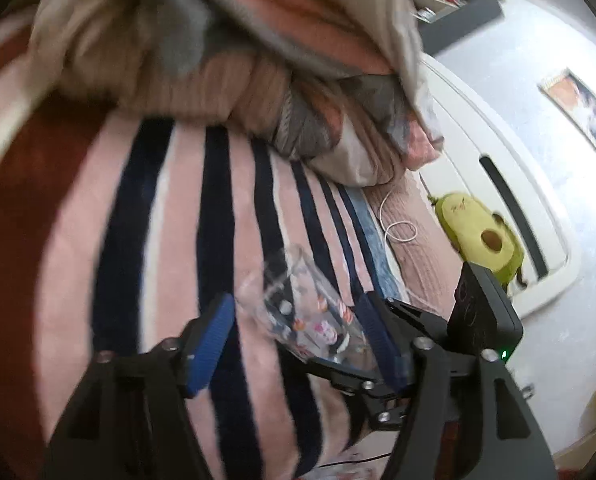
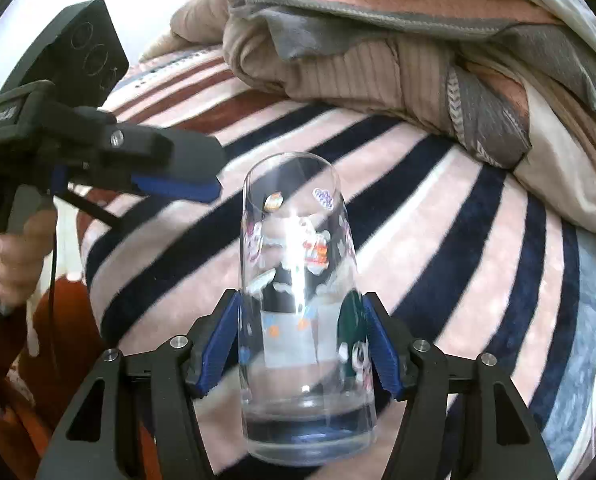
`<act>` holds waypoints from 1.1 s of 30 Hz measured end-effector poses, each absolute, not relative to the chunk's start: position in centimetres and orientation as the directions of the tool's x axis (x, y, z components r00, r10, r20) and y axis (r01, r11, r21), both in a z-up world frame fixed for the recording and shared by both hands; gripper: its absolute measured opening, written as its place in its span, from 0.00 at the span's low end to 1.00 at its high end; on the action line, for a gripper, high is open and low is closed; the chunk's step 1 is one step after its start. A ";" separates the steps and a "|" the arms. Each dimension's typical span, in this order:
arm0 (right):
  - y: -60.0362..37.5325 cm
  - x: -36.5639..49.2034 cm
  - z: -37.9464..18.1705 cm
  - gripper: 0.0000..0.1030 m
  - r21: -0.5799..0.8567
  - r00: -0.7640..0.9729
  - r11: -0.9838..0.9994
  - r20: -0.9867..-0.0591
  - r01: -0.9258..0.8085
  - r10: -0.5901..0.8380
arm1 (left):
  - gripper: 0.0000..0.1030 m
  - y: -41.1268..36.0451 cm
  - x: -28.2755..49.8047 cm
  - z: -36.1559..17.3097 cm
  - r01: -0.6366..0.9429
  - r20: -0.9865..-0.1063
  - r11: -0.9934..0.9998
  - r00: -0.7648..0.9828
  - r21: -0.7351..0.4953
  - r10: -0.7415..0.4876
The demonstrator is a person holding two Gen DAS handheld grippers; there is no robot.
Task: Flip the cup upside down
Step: 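Lift the glass with the left gripper and rotate it rim-down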
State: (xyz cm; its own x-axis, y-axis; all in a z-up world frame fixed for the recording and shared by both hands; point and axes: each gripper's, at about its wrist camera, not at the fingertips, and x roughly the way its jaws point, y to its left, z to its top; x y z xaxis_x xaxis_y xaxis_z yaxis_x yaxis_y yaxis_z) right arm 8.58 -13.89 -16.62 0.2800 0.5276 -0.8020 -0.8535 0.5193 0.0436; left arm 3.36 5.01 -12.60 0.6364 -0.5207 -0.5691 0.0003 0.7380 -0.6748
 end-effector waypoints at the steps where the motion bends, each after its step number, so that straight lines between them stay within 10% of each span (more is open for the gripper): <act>1: -14.2 8.6 -16.4 0.57 0.064 0.274 0.524 -0.796 -0.849 0.540 | 0.76 4.6 3.9 -11.4 0.035 -0.582 0.772 0.635 -0.634 -0.507; 6: -16.8 6.7 -15.9 0.87 -0.023 0.411 0.618 -0.766 -0.786 0.494 | 1.00 0.0 7.8 -7.1 0.264 -0.642 0.888 0.617 -0.377 -0.456; 15: -19.4 4.2 -18.6 0.89 -0.083 0.527 0.740 -0.754 -0.668 0.391 | 0.99 -7.1 13.6 -11.9 0.449 -0.841 0.863 0.354 -0.231 -0.409; 30: -19.8 14.7 -17.3 0.93 -0.298 0.657 0.861 -0.752 -0.411 0.053 | 0.99 -4.2 13.0 -12.2 0.379 -0.843 0.879 0.335 -0.288 -0.421; 33: -23.2 15.1 -15.2 0.94 -0.061 0.589 0.903 -0.776 -0.426 0.225 | 0.99 -4.2 13.4 -11.8 0.379 -0.839 0.876 0.333 -0.299 -0.430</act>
State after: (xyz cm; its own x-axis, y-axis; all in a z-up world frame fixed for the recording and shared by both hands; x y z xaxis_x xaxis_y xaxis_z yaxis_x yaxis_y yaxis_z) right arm 15.12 -23.21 -15.17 0.5886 0.2254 -0.7764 -0.4257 0.9028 -0.0606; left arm 13.38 -4.21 -11.85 0.3327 -0.4298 -0.8394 0.3785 0.8761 -0.2986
